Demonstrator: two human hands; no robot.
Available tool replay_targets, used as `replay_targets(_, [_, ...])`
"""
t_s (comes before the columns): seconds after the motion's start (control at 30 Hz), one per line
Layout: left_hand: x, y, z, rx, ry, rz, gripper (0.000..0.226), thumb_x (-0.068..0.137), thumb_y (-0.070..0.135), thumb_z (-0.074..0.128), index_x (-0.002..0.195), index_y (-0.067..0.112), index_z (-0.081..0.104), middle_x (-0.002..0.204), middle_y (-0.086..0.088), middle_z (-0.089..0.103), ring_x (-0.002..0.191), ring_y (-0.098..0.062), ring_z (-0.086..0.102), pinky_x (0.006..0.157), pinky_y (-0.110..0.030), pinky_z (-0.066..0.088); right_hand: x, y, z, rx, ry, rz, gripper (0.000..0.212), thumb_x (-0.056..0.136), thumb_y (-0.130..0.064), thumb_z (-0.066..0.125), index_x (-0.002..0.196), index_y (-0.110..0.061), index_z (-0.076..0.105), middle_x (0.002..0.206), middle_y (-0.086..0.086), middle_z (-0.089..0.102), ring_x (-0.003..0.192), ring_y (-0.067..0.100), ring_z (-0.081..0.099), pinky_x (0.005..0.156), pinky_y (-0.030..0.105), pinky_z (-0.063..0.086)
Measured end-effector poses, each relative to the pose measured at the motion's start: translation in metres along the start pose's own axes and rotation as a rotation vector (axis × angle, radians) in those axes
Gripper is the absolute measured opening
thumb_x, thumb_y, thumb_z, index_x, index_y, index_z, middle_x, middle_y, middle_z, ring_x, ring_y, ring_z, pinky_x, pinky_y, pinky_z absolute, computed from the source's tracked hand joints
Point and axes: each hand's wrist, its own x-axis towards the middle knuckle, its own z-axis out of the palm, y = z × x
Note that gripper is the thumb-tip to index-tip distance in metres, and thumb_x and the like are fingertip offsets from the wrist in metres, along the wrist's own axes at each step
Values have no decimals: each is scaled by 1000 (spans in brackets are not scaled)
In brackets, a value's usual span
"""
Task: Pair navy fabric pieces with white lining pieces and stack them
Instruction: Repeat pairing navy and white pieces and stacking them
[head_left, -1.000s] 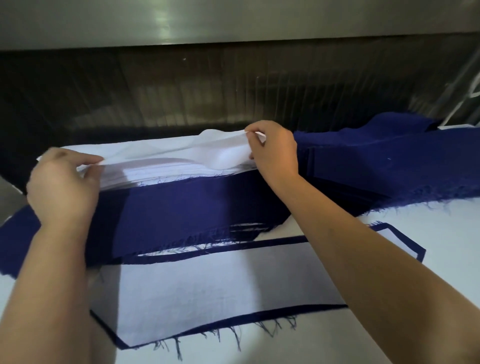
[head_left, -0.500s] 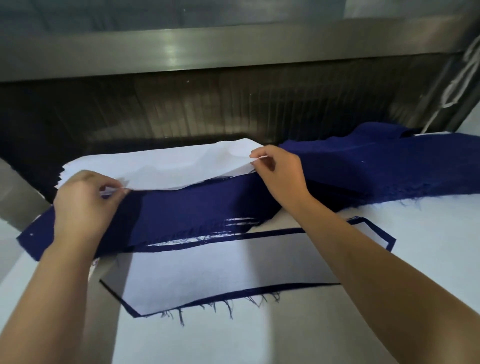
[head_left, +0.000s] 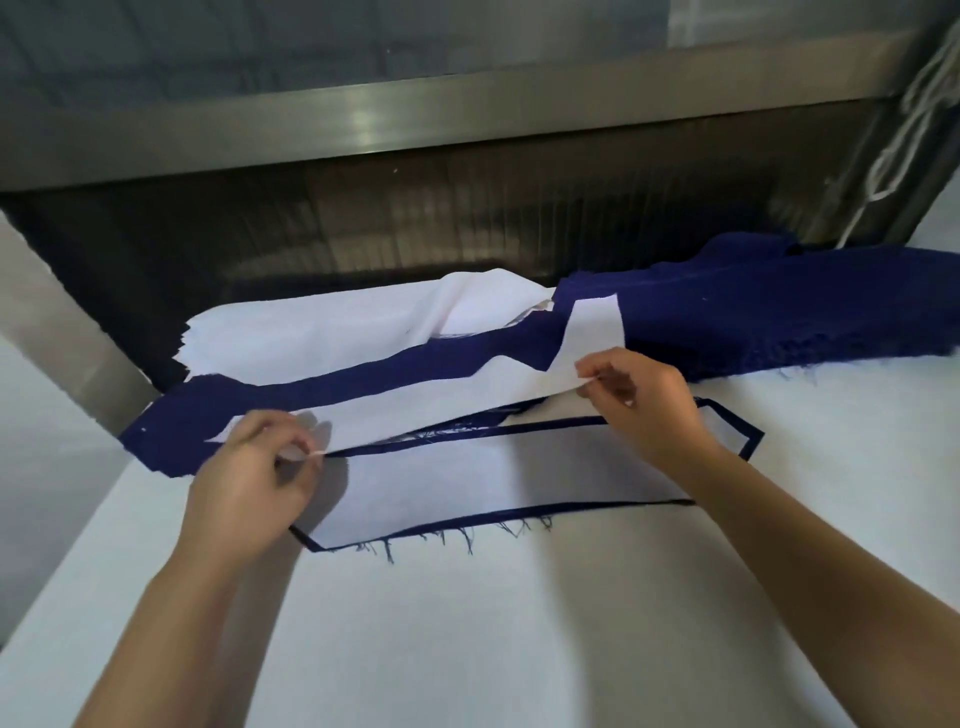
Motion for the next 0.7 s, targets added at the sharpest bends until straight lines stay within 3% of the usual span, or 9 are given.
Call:
replay_targets(0.07, [-7, 1, 0, -43, -52, -4, 21, 77, 5, 75, 75, 23, 65, 105, 12, 56, 93, -17, 59, 77, -40, 49, -12, 4, -9, -46, -5, -12, 12, 87, -10, 63, 93, -20, 66, 88, -7, 66, 78, 11, 63, 70, 22, 51])
replay_targets(0.2, [-21, 2, 3, -162, -97, -2, 21, 77, 9, 78, 70, 25, 66, 107, 23, 61, 99, 6, 53, 84, -26, 39, -35, 10, -27, -123, 17, -141, 11, 81, 0, 67, 86, -10, 70, 79, 1, 69, 70, 16, 63, 61, 13, 47])
replay_targets(0.3, [-26, -1, 6, -277, -101, 4, 20, 82, 6, 72, 73, 23, 68, 104, 18, 66, 98, 10, 54, 76, -14, 40, -43, 14, -37, -89, -6, -154, 14, 80, 3, 61, 81, -9, 69, 74, 4, 68, 67, 23, 63, 63, 29, 51])
replay_targets(0.37, [-27, -1, 7, -342, -44, -37, 12, 88, 11, 68, 80, 21, 69, 102, 11, 67, 92, 10, 55, 68, -3, 38, -47, 15, -42, -71, -35, -123, 17, 76, -6, 51, 77, -11, 68, 68, 9, 66, 62, 26, 61, 60, 35, 49])
replay_targets(0.47, [-29, -4, 10, -381, 95, -147, 15, 91, 13, 62, 83, 24, 67, 93, 13, 67, 83, 12, 54, 70, 0, 35, -47, 16, -43, -22, 22, -77, 24, 72, -12, 41, 76, -21, 63, 64, 8, 61, 51, 18, 49, 50, 26, 39])
replay_targets(0.57, [-26, -13, 10, -382, 93, -195, 23, 91, 11, 62, 82, 32, 65, 84, 20, 65, 77, 5, 53, 70, -6, 38, -41, 23, -41, -69, 140, -6, 17, 88, -12, 51, 84, -18, 67, 78, 0, 65, 67, 9, 57, 59, 18, 44])
replay_targets(0.7, [-23, -11, 12, -324, 25, -131, 33, 89, 3, 62, 84, 36, 63, 91, 14, 66, 74, 6, 53, 64, -2, 37, -35, 31, -38, -225, 136, 45, 18, 83, 2, 59, 94, -6, 71, 75, -3, 61, 73, 20, 55, 73, 31, 46])
